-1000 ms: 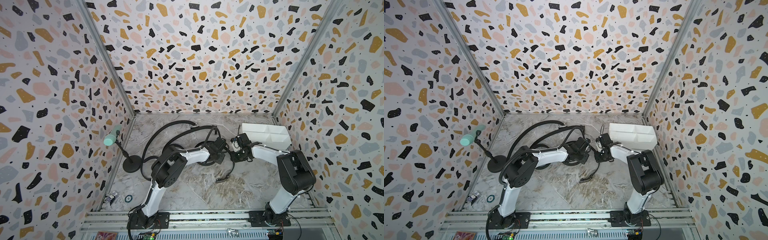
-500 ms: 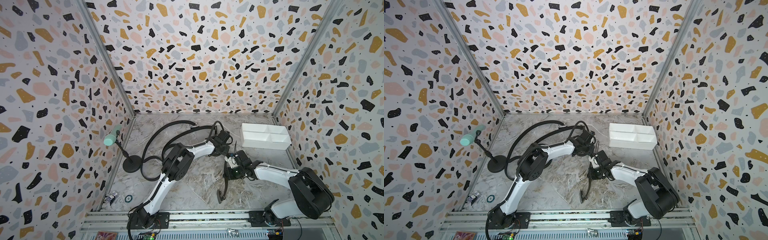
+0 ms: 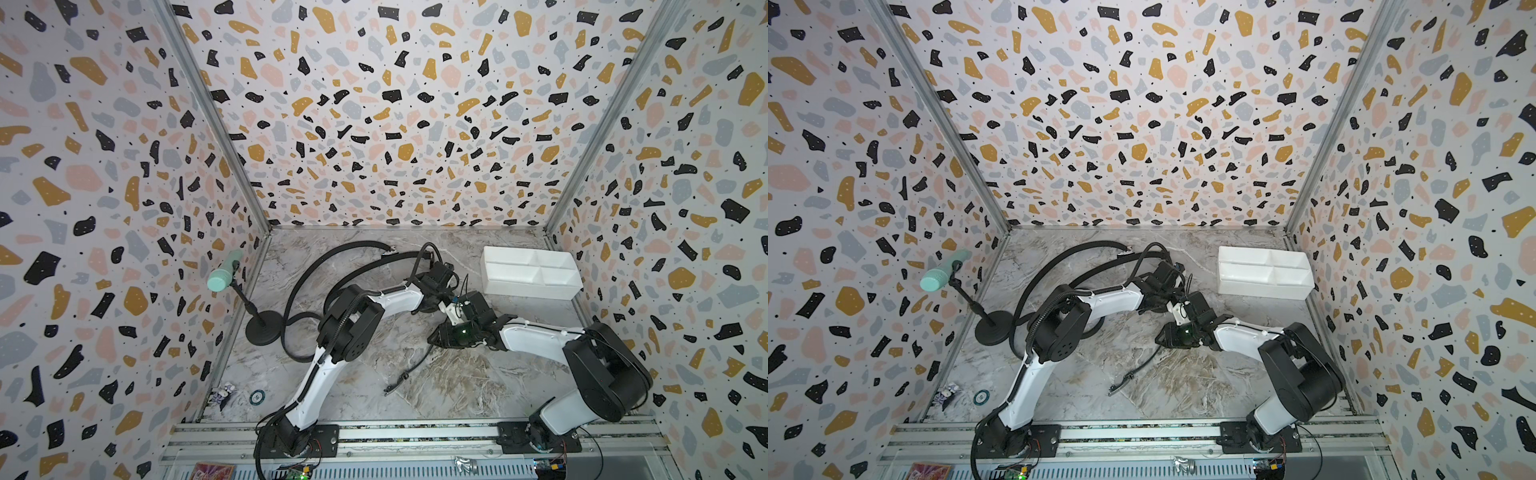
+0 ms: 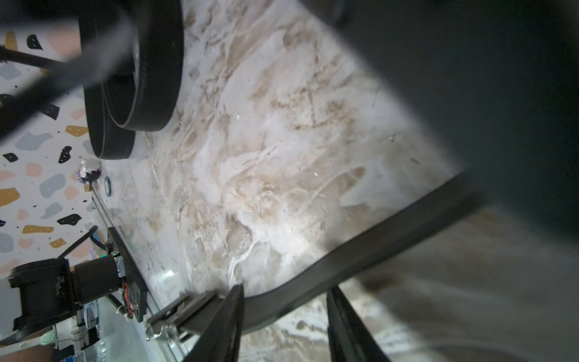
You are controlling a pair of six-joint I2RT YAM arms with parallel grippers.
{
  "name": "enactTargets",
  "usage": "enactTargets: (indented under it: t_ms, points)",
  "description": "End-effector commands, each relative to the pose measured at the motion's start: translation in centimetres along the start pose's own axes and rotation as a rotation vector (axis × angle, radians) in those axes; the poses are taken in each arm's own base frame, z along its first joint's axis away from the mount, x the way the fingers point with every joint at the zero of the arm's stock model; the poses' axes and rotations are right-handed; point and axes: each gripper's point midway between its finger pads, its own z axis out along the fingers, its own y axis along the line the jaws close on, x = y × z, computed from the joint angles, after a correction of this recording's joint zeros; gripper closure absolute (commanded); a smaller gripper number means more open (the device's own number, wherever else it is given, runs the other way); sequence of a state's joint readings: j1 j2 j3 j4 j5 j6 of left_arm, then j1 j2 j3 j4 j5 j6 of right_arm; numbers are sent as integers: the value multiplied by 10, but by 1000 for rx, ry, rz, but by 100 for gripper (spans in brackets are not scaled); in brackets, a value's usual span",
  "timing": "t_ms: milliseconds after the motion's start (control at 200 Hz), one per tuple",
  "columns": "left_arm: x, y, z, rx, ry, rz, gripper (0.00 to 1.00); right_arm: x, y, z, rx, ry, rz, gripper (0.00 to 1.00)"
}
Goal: Place the belts into the storage roll
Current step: Roll the belt at the center of the board.
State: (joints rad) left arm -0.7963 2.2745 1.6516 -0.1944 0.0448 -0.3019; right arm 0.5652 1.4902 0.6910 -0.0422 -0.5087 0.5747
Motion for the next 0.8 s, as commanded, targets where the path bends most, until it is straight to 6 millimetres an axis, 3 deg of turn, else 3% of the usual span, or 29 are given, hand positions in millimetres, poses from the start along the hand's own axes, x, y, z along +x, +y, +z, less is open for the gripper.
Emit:
enactTargets:
  t_ms: [0, 150, 265, 375, 441, 601, 796]
  points:
    - [5, 4, -16, -2, 14, -11, 79, 0, -4, -33, 75, -1, -59, 45]
    - [-12, -4, -48, 26, -66, -20, 61, -7, -21, -62, 146, -47, -57, 32]
    - [-17, -7, -72, 39, -101, -21, 51, -30, -36, -75, 186, -98, -53, 26]
    - [-2, -10, -89, 57, -86, -21, 48, -66, -45, -83, 251, -168, -74, 20]
    - [19, -8, -94, 54, -56, -19, 47, -89, -49, -85, 279, -203, -86, 18]
    - [61, -16, -102, 100, 14, -15, 44, -137, -60, -70, 327, -223, -113, 17]
    - [96, -31, -88, 112, 109, 19, 40, -172, -75, -25, 417, -151, -160, 16]
